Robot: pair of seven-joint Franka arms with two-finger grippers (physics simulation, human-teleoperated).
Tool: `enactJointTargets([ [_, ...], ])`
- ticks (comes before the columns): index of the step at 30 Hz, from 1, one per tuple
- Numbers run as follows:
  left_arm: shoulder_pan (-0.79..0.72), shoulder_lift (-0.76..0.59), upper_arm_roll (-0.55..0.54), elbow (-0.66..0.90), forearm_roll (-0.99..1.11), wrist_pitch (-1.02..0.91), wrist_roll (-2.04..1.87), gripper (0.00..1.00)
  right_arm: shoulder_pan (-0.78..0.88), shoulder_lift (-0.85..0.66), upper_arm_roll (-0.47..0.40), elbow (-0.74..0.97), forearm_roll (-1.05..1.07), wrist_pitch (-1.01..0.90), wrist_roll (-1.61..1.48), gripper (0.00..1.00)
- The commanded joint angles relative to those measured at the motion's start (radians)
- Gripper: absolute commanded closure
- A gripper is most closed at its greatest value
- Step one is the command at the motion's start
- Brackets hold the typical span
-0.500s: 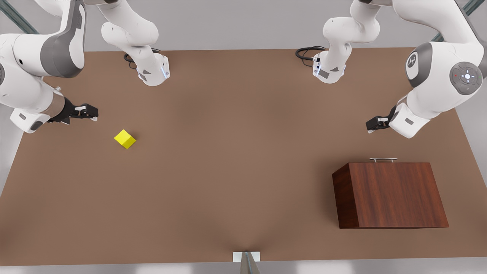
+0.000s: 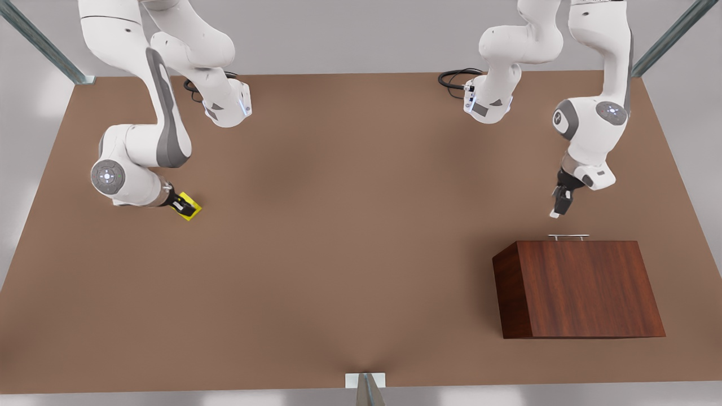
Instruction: Open the drawer with left arm, place the square in the middle with right arm, and place the square in the drawer with left arm
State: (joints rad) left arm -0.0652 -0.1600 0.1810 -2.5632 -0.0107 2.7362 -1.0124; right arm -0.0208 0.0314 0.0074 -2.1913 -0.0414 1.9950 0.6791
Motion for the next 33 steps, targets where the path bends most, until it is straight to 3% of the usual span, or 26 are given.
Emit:
enactJointTargets([
  [1,-0.001,0.000,0.002,0.000,-0.003,0.000,0.000,0.00,-0.002,-0.002,-0.009,-0.024,0.000,0.033,-0.019,0.00],
  [11,0.062,0.063,0.060,-0.029,-0.003,0.160,0.008,0.00,-0.002,0.039,-0.089,-0.321,0.002,0.467,-0.052,0.00],
  [16,0.091,0.120,0.060,-0.026,-0.012,0.275,0.005,0.00,-0.004,0.074,-0.155,-0.341,0.002,0.513,-0.101,0.00],
  [22,0.102,0.140,0.058,-0.009,-0.164,0.295,0.003,0.00,-0.011,0.104,-0.158,-0.347,0.043,0.536,-0.108,0.00],
  [33,0.101,0.208,0.038,0.029,-0.176,0.339,0.002,0.00,-0.005,0.191,-0.158,-0.341,0.071,0.584,-0.108,0.00],
])
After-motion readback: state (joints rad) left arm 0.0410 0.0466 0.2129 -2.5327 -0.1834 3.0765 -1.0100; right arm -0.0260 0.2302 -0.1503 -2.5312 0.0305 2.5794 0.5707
